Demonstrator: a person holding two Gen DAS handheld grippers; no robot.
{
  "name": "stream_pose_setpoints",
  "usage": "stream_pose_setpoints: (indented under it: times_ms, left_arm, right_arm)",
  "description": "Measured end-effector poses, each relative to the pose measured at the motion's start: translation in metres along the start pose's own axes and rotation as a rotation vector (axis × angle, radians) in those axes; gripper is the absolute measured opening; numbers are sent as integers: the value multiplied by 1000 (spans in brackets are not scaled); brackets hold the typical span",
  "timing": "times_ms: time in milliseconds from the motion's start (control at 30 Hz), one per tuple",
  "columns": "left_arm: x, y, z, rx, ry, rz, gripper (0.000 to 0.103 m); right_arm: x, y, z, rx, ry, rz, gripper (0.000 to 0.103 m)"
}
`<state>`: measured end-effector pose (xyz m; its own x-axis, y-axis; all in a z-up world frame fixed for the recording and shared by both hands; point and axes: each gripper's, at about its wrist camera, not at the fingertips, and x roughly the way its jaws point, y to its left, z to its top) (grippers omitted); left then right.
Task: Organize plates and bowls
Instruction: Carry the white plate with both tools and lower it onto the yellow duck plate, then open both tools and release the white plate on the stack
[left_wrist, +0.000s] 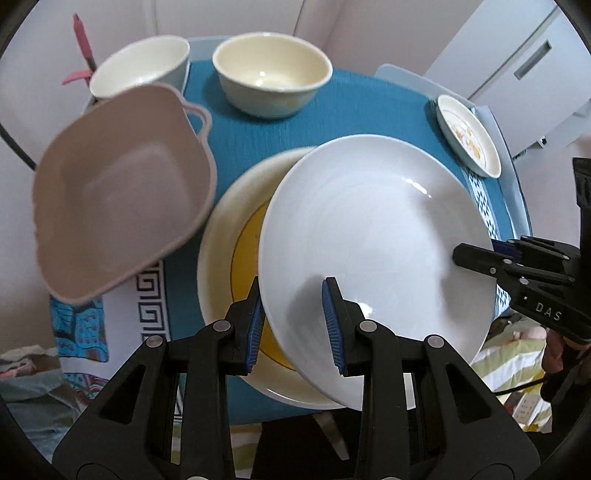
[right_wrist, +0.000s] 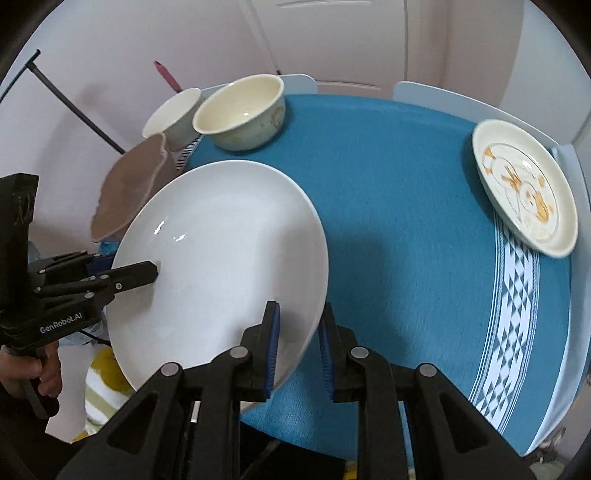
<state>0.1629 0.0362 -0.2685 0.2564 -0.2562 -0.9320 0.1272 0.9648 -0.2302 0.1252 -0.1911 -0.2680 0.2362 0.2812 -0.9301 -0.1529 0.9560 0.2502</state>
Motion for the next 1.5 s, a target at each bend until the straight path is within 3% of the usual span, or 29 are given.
stream_pose_setpoints:
  times_ms: [500, 800, 1033, 1500]
  left_arm:
    - [32, -6, 4, 17, 49, 17, 28]
    - [41, -24, 7, 89, 46, 122, 28]
    - [45, -46, 6, 218, 19, 282, 28]
    - [41, -54, 4, 280, -3, 422, 28]
  right_arm:
    - [6, 8, -10, 42, -22, -53, 19]
    - [6, 12, -10, 25, -21, -68, 19]
    - [9, 16, -8, 12, -20, -78, 19]
    - [23, 32, -7, -20, -32, -94, 19]
